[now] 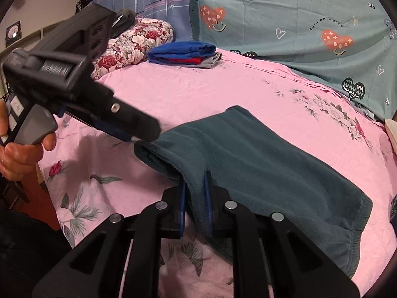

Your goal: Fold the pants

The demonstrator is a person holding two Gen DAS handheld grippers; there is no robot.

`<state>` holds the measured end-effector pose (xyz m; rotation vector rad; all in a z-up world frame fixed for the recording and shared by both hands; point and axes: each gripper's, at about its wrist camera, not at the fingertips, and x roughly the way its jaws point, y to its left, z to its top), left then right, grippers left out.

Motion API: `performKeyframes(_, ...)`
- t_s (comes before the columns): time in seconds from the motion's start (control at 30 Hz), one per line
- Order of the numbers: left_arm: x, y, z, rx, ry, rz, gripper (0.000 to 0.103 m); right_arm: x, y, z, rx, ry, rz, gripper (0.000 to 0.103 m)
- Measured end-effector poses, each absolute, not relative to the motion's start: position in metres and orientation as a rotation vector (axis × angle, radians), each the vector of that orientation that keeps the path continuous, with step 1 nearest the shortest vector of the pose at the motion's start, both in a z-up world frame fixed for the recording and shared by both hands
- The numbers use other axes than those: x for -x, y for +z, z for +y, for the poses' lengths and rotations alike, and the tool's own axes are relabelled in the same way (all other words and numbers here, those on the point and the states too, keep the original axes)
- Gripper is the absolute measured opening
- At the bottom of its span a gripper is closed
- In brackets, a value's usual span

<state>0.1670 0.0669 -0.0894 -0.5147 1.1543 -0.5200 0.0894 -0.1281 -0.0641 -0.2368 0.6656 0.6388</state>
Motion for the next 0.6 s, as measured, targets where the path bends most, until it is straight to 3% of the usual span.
performKeyframes(0.33,-0.2,-0.113,0.023,0.664,-0.649,1.297,0.095,-0.079,-0.059,-0.14,0.19,0.656,0.599,0.012)
performKeyframes(0.4,-0.204,-0.113,0.013,0.657,-0.666,1.287,0.084,-0.076,-0.058,-0.143,0.193,0.64,0.592,0.012)
performKeyframes(0.47,-0.207,-0.112,0.008,0.629,-0.658,1.279,0.066,-0.071,-0.056,-0.149,0.182,0.632,0.583,0.014)
performKeyframes(0.57,-0.207,-0.109,0.005,0.595,-0.655,1.259,0.048,-0.06,-0.045,-0.184,0.061,0.563,0.545,0.039)
performKeyframes(0.6,-0.206,-0.108,0.006,0.582,-0.655,1.251,0.046,-0.057,-0.04,-0.198,0.018,0.529,0.523,0.053)
